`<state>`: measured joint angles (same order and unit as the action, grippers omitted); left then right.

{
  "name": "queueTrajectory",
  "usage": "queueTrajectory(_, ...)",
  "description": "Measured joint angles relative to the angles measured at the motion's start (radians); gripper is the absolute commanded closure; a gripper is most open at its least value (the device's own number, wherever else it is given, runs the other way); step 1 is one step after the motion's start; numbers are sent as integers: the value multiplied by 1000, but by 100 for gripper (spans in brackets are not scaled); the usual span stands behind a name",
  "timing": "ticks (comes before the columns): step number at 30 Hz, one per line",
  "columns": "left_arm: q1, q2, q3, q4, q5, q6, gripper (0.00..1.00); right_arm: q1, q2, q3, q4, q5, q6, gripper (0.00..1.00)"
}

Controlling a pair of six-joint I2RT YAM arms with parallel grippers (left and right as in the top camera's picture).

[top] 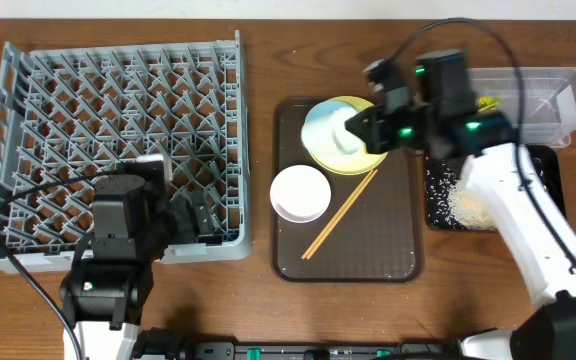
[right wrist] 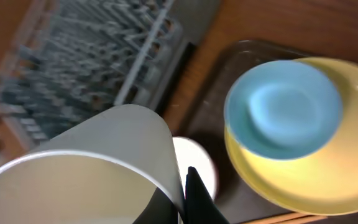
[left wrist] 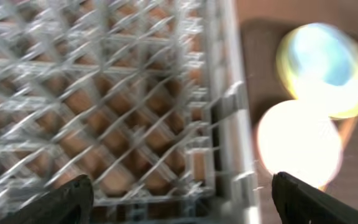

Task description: Sort waste into correct bins and load items into the dishwasher rack

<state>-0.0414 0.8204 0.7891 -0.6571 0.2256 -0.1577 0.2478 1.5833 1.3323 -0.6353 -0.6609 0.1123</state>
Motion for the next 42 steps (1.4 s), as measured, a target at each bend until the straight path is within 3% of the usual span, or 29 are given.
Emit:
queueTrajectory(3,0,44,2,95,164,-63,7,-32,34,-1,-3,-150,3,99)
queueTrajectory(12,-2,344,6,502,842,-315,7,-22,105,-4,8,-444,-15,99)
queueTrajectory(17,-17,462,7,639,1052,-429,7,-3,106,-4,29,-511,-19,99)
queueTrajectory(24,-94,504,7,800,1152,-526,7,18,107,-4,42,-537,-19,99)
queueTrajectory(31,-149,506,4,1018,1159,-652,7,41,106,-4,58,-592,-19,99)
queueTrajectory(37,-177,506,4,1064,1160,-721,25,76,106,-4,77,-618,-19,99)
queueTrajectory(42,-177,506,4,1067,1164,-732,29,76,106,-4,77,-627,-18,99)
